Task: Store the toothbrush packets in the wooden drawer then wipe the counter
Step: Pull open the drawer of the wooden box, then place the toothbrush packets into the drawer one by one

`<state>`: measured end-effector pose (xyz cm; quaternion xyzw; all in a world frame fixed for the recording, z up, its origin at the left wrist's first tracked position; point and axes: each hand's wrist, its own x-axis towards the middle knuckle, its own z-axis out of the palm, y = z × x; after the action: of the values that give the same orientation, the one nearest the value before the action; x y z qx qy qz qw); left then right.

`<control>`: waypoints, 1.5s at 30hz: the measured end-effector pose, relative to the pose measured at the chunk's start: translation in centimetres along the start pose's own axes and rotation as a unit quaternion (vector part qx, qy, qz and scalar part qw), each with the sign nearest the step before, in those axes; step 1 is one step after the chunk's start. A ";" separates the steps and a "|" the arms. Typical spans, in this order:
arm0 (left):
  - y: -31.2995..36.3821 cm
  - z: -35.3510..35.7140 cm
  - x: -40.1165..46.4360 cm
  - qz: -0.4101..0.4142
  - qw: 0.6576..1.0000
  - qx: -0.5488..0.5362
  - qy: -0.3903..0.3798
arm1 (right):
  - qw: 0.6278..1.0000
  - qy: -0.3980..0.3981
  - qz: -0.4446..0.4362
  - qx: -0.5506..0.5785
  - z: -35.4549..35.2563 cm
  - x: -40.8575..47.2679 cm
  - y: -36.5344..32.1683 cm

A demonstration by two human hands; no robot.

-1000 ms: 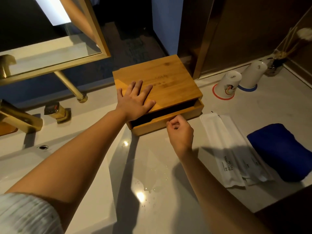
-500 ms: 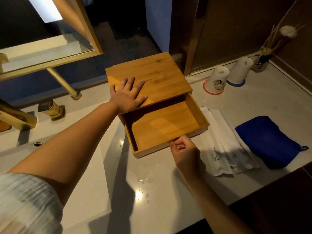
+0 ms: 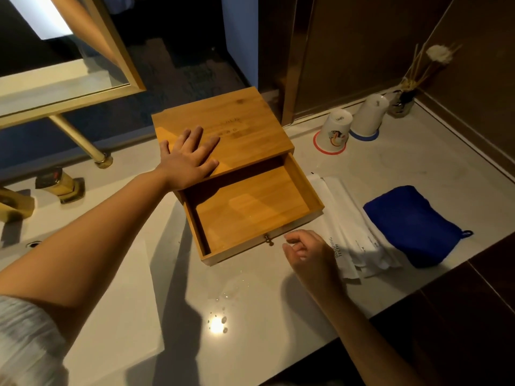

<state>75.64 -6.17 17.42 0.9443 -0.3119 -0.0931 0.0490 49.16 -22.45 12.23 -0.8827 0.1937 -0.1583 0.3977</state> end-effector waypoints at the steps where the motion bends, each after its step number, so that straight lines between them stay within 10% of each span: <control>1: -0.1 -0.2 -0.4 0.016 1.000 -0.007 0.008 | 0.999 0.006 0.018 -0.028 -1.1 0.0 0.6; 11: 0.5 0.4 -3.5 -0.006 0.997 -0.045 0.066 | 0.937 -0.072 0.085 -0.331 -5.5 2.4 4.2; 20: 1.1 -0.3 -3.5 -0.027 0.995 -0.079 0.048 | 0.963 -0.125 0.237 -0.018 -9.3 5.8 4.9; 26: 1.1 -1.0 -3.4 -0.025 0.996 -0.086 0.028 | 0.903 -0.111 0.271 0.314 -11.7 7.2 2.4; 36: 0.7 -0.9 -3.5 -0.041 0.996 -0.082 0.007 | 0.942 -0.269 0.116 0.163 -6.8 9.1 -5.8; 45: 0.5 -0.5 -3.3 -0.033 0.995 -0.097 0.013 | 0.915 -0.277 0.137 0.261 -7.2 5.9 -6.3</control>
<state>72.91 -4.58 18.46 0.9459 -0.2697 -0.1125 0.1411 52.52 -25.99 22.36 -0.7210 0.1462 0.1040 0.6693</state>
